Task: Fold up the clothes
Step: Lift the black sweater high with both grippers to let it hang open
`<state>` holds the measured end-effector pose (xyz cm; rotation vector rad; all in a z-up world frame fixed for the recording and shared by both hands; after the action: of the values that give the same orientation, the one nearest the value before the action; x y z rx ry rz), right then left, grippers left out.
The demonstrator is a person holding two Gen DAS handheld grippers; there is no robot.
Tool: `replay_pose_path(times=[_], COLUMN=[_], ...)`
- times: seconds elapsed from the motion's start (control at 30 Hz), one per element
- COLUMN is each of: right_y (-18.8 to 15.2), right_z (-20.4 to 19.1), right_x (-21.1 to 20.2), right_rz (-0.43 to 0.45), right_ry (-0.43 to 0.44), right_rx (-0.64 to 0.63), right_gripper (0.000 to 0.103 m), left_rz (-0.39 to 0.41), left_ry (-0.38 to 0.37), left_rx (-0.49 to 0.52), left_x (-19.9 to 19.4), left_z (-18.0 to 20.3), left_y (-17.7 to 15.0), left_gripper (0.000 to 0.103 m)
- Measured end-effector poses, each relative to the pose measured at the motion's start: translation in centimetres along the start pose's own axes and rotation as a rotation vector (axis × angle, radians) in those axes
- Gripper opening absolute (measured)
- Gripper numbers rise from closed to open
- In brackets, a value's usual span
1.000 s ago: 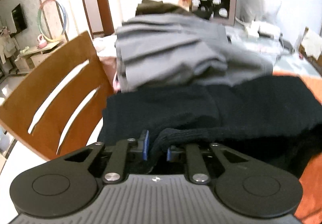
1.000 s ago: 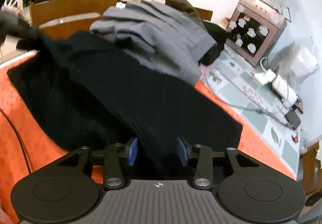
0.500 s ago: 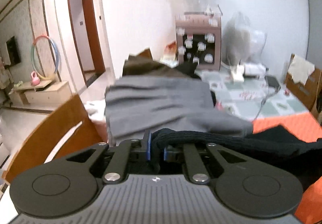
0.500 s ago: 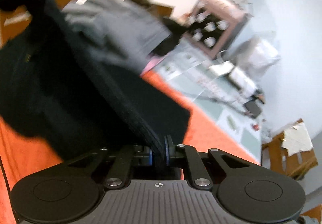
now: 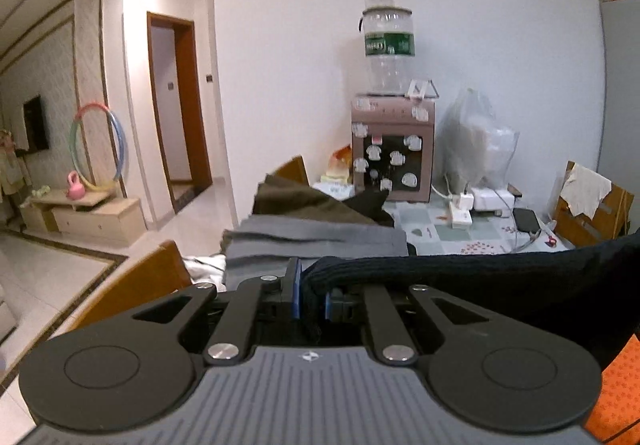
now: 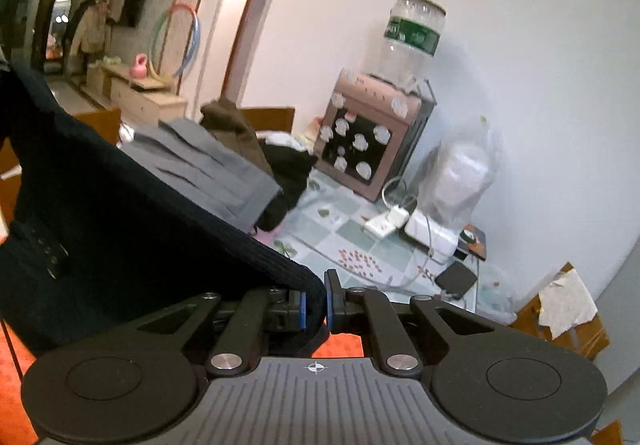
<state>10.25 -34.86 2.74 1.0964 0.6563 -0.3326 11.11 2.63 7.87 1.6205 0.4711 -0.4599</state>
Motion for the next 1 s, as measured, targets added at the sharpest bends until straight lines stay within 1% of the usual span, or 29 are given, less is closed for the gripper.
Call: replay_pose_path(times=[0.07, 0.13, 0.27, 0.33, 0.4, 0.5, 0.6, 0.7, 0.77, 0.87, 1.0], right_y=[0.4, 1.6, 4.8, 6.5, 8.0, 9.1, 9.2, 8.9, 8.7, 8.3, 7.8], right_z=[0.1, 0.6, 2.3, 3.4, 4.6, 6.9, 8.6, 9.5, 9.7, 9.4, 7.9], right_x=[-1.9, -4.2, -7.5, -8.7, -10.0, -11.5, -13.1, -14.9, -16.0, -17.4, -20.2], right_rz=[0.024, 0.061, 0.139, 0.175, 0.21, 0.247, 0.275, 0.297, 0.307, 0.308, 0.324], right_ry=[0.01, 0.019, -0.008, -0.024, -0.042, -0.071, -0.074, -0.083, -0.079, -0.083, -0.122], right_rx=[-0.002, -0.018, -0.06, -0.066, -0.07, -0.053, -0.048, -0.063, -0.064, -0.079, -0.088], right_gripper=[0.01, 0.01, 0.01, 0.01, 0.01, 0.01, 0.01, 0.01, 0.01, 0.01, 0.01], left_rz=[0.027, 0.054, 0.098, 0.136, 0.184, 0.251, 0.321, 0.385, 0.403, 0.431, 0.496], left_ry=[0.011, 0.01, -0.025, -0.05, -0.069, -0.09, -0.084, -0.045, -0.036, -0.039, -0.052], left_rx=[0.007, 0.017, 0.031, 0.041, 0.072, 0.121, 0.142, 0.152, 0.141, 0.129, 0.141], left_x=[-2.1, -4.3, -7.6, -9.4, -11.4, -14.5, -17.2, -19.3, -20.2, -21.7, -24.5], left_z=[-0.1, -0.3, -0.4, -0.2, 0.7, 2.5, 4.3, 5.6, 6.0, 6.1, 5.4], left_y=[0.5, 1.5, 4.5, 6.1, 7.5, 9.1, 10.3, 11.4, 12.0, 12.5, 12.6], left_gripper=[0.011, 0.011, 0.011, 0.011, 0.011, 0.011, 0.011, 0.011, 0.011, 0.011, 0.011])
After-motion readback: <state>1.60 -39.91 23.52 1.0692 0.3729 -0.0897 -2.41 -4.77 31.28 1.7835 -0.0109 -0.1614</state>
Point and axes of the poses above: each gripper's, at about its wrist camera, not at the fingertips, and x roughly the way its jaws point, z to its right, y to its top, the point moved 9 cm from there along x, roughly the way its jaws point, and after that the axes turned 12 degrees about -z, right-handed, at the moved point
